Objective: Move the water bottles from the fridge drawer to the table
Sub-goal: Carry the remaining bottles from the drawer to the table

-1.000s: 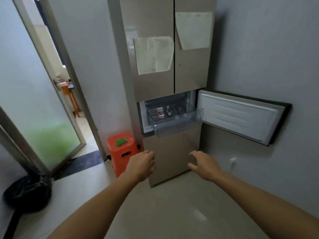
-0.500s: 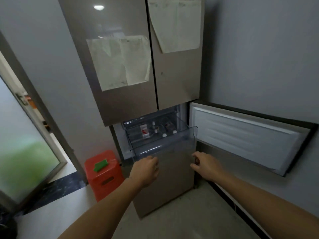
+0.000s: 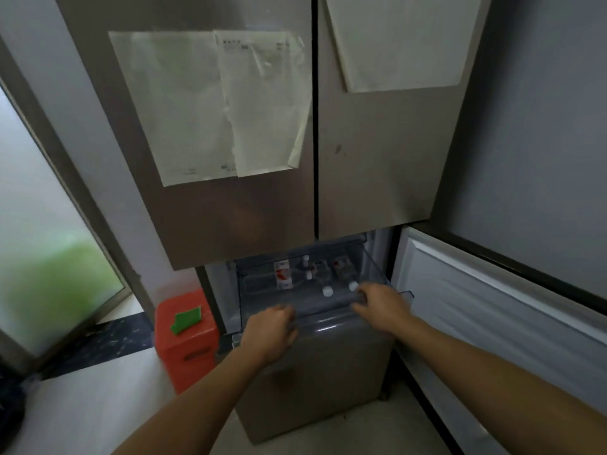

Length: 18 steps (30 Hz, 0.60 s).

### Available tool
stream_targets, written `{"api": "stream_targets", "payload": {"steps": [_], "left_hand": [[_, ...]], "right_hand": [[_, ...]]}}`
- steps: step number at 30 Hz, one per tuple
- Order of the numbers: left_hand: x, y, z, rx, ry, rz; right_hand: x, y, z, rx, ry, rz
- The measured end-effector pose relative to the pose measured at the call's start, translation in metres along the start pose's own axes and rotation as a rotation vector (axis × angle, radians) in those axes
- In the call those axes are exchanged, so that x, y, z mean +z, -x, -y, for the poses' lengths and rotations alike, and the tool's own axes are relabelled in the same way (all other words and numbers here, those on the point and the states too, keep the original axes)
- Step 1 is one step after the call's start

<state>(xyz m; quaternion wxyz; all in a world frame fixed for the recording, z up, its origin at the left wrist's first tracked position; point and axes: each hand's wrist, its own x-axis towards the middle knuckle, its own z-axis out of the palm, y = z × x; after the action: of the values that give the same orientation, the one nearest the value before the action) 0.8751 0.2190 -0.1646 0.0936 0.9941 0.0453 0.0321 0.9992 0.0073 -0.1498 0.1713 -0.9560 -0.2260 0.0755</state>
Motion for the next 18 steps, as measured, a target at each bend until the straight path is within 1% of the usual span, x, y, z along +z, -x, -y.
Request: {"api": "stream_targets", "payload": {"steps": [6,9,12,14,18], "left_hand": [[0.027,-0.097,0.021,-0.073,0.047,0.045],[0.046,-0.141,0.027,-0.142,0.103,0.151],[0.07,-0.177,0.034,-0.214,0.147,0.294],[0.09,-0.199,0.036,-0.261,0.209,0.34],[0.131,-0.236,0.038,-0.295,0.386,0.387]], "right_hand": [[0.007,-0.105,-0.022,0.091,0.068,0.093],[0.017,-0.151,-0.033,0.162,0.08,0.18],[0.041,-0.193,-0.048,0.199,0.119,0.322],[0.056,-0.216,-0.056,0.217,0.162,0.398],[0.078,-0.244,-0.064,0.23,0.211,0.489]]}}
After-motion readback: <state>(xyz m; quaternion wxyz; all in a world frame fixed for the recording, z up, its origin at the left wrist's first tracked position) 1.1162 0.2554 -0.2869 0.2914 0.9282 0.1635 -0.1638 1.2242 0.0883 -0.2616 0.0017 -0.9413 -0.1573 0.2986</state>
